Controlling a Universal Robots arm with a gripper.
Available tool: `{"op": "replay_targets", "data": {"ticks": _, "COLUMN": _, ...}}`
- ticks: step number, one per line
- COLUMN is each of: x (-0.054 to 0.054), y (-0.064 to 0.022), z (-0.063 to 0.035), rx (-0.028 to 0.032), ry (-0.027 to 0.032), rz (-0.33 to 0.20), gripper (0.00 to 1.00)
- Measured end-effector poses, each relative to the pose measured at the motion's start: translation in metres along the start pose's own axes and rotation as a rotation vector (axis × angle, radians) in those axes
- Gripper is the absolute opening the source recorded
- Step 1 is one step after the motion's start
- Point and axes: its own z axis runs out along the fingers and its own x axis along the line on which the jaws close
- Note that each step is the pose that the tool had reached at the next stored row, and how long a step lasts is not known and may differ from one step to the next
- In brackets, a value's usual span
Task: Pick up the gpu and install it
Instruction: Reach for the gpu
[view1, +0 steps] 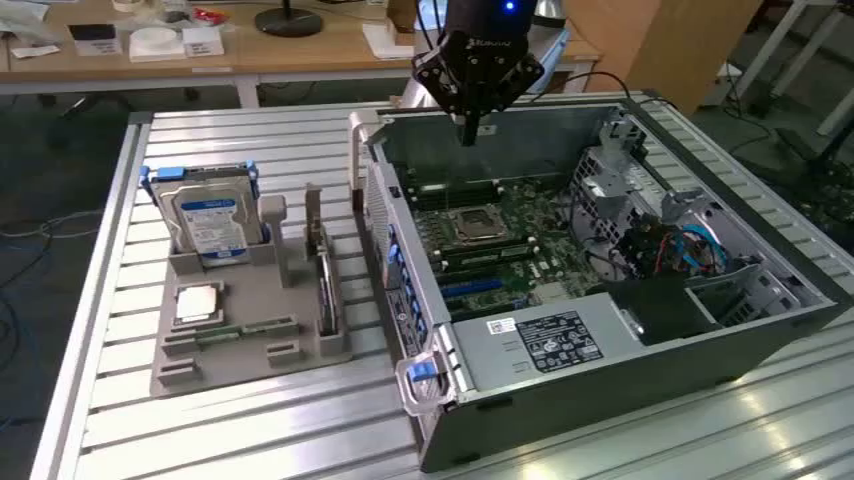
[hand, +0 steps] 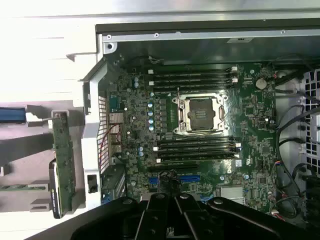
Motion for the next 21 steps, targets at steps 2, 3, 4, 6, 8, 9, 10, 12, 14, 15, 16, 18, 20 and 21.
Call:
{"op": "replay_targets", "data": {"ticks": 2, "x": 0.0, "y": 0.0, "z": 0.0, "rx": 0.0, "ry": -0.0001, "rz": 0.0, "gripper": 0.11}}
{"op": "replay_targets", "data": {"ticks": 3, "x": 0.0, "y": 0.0, "z": 0.0, "rx": 0.0, "ry": -0.0001, "rz": 0.0, "gripper": 0.11}}
{"op": "replay_targets", "data": {"ticks": 4, "x": 0.0, "y": 0.0, "z": 0.0, "rx": 0.0, "ry": -0.0001, "rz": 0.0, "gripper": 0.11}}
{"op": "replay_targets", "data": {"ticks": 6, "x": 0.0, "y": 0.0, "z": 0.0, "rx": 0.0, "ry": 0.0, "rz": 0.0, "gripper": 0.11}}
{"op": "replay_targets", "data": {"ticks": 8, "x": 0.0, "y": 0.0, "z": 0.0, "rx": 0.0, "ry": 0.0, "rz": 0.0, "gripper": 0.11}}
{"op": "replay_targets", "data": {"ticks": 9, "x": 0.0, "y": 0.0, "z": 0.0, "rx": 0.0, "ry": 0.0, "rz": 0.0, "gripper": 0.11}}
{"op": "replay_targets", "data": {"ticks": 10, "x": 0.0, "y": 0.0, "z": 0.0, "rx": 0.0, "ry": -0.0001, "rz": 0.0, "gripper": 0.11}}
{"op": "replay_targets", "data": {"ticks": 12, "x": 0.0004, "y": 0.0, "z": 0.0, "rx": -0.0001, "ry": -0.0001, "rz": 0.0, "gripper": 0.11}}
{"op": "replay_targets", "data": {"ticks": 14, "x": 0.0018, "y": -0.0001, "z": -0.0001, "rx": 0.0, "ry": 0.0, "rz": 0.0, "gripper": 0.11}}
{"op": "replay_targets", "data": {"ticks": 15, "x": 0.003, "y": -0.0002, "z": -0.0001, "rx": 0.0, "ry": -0.0001, "rz": 0.0, "gripper": 0.11}}
{"op": "replay_targets", "data": {"ticks": 16, "x": 0.0041, "y": -0.0003, "z": -0.0001, "rx": 0.0, "ry": -0.0001, "rz": 0.0, "gripper": 0.11}}
{"op": "replay_targets", "data": {"ticks": 18, "x": 0.006, "y": -0.0004, "z": -0.0001, "rx": -0.0001, "ry": -0.0001, "rz": 0.0, "gripper": 0.11}}
{"op": "replay_targets", "data": {"ticks": 20, "x": 0.0075, "y": -0.0005, "z": -0.0002, "rx": -0.0001, "ry": -0.0001, "rz": 0.0, "gripper": 0.11}}
{"op": "replay_targets", "data": {"ticks": 21, "x": 0.008, "y": -0.0006, "z": -0.0002, "rx": 0.0, "ry": -0.0001, "rz": 0.0, "gripper": 0.11}}
